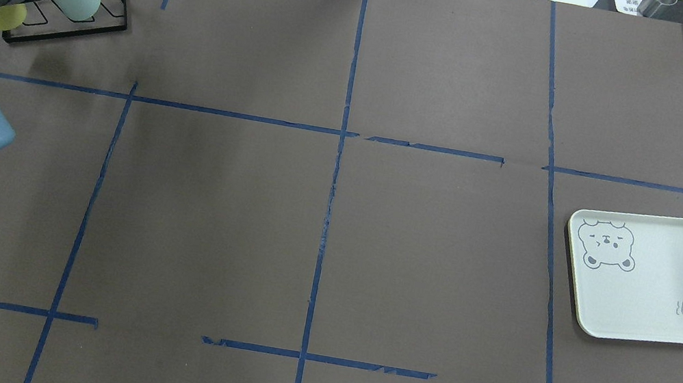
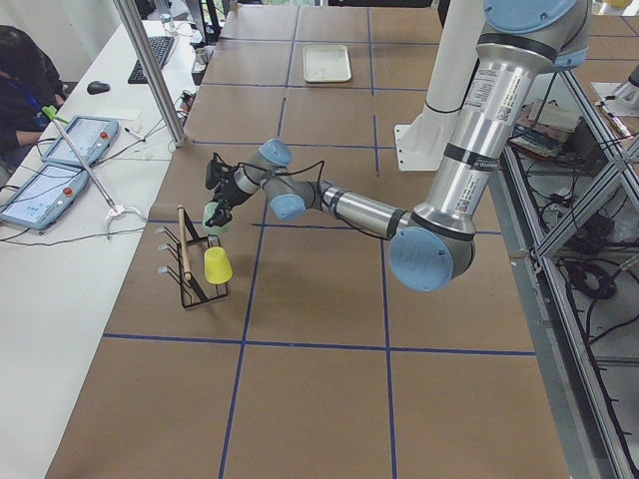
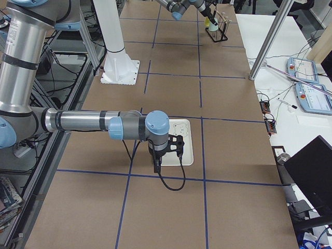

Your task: Left arm grabs green cup and hands to right arm on tray

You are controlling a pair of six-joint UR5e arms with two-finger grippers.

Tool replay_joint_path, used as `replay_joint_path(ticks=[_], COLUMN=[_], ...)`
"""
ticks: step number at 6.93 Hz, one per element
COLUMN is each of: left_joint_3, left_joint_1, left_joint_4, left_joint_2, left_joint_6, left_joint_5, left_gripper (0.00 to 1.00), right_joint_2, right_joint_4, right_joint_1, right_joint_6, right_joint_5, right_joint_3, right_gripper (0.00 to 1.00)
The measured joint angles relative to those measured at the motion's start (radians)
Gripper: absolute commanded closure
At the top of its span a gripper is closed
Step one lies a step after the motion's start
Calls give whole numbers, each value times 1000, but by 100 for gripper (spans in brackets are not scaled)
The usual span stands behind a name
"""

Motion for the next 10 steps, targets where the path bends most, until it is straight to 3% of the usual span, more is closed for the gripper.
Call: replay_joint_path(ticks=[5,8,10], left_joint_3=[-169,-247,-262], left_joint_1=[-104,-99,-36], left_joint_4=[13,32,27], left_joint_2=[40,45,43], left_joint_6=[39,-133,-297], left_joint_5=[1,-3,-5], left_gripper=[54,54,54], right_joint_2=[2,5,13], right_joint_4=[29,249,439], right_joint_1=[0,-5,-31], right_joint_6=[2,132,399], right_joint_5=[17,43,105], right_joint_3=[4,5,4], right_gripper=[0,0,0])
